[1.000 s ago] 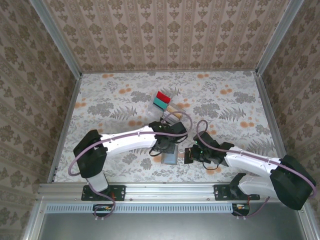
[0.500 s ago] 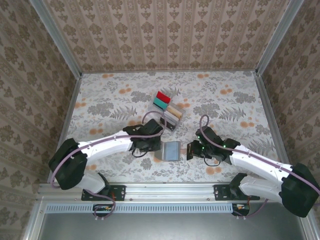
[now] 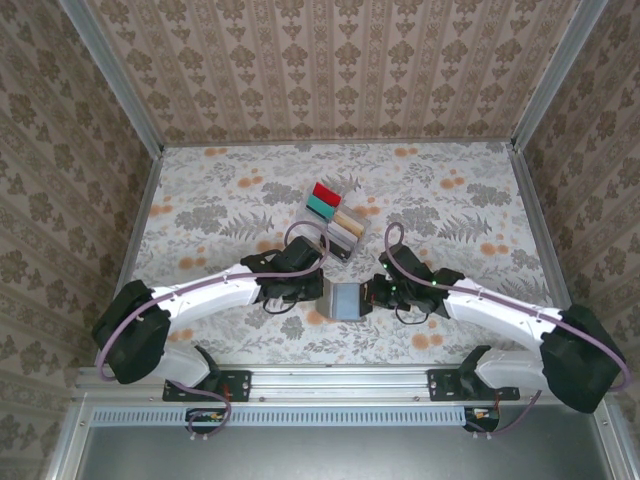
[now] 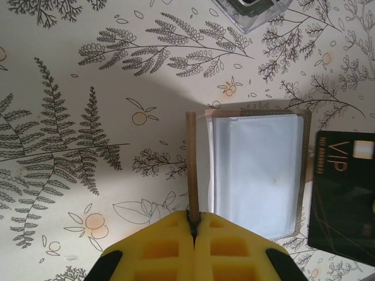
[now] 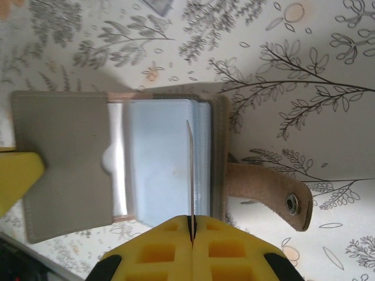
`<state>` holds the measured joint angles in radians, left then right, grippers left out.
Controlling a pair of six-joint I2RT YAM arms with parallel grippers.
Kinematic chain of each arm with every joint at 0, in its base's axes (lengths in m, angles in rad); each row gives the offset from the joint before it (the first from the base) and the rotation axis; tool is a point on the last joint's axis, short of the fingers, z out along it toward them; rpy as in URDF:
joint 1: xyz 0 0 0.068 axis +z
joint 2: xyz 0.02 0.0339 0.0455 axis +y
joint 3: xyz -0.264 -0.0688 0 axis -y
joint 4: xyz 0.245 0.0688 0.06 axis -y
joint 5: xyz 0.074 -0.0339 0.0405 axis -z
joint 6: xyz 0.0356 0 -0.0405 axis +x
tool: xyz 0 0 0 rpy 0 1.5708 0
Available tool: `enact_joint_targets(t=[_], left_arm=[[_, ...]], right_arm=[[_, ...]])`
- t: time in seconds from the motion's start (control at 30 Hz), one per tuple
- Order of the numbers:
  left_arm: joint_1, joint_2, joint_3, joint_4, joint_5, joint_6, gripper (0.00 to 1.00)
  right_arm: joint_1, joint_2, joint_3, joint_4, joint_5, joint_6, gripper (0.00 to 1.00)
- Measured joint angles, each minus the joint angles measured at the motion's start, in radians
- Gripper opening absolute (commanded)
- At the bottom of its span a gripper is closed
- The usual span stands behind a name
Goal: Put the credit cards into the card holder
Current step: Flip over the card slot on the card holder.
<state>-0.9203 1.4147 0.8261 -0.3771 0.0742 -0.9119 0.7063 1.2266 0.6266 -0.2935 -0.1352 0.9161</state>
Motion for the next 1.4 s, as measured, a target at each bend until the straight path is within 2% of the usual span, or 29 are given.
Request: enact_joint_targets(t=[0.53, 1.2, 1.27, 1.33, 1.4], left_arm=[[0.000, 0.039, -0.002, 0.021, 0.016, 0.000, 0.00], [0.006, 0.073, -0.069, 0.140, 0.043, -0.045, 0.00], [0.006, 0.073, -0.075, 0.146, 0.043, -0.050, 0.10], [0.006, 0.072, -0.076, 0.147, 0.042, -0.063, 0.24], [0.006, 0.064, -0.081, 0.147, 0.035, -0.067, 0.32]], right_arm=[[0.000, 0.053, -0.001, 0.080, -0.013, -0.001, 0.00], [0.044, 0.203, 0.034, 0.267, -0.115, 0.025, 0.00], [0.048, 0.218, 0.034, 0.277, -0.120, 0.032, 0.00], [0.051, 0.220, 0.034, 0.282, -0.120, 0.038, 0.00], [0.053, 0.227, 0.038, 0.270, -0.117, 0.038, 0.00]])
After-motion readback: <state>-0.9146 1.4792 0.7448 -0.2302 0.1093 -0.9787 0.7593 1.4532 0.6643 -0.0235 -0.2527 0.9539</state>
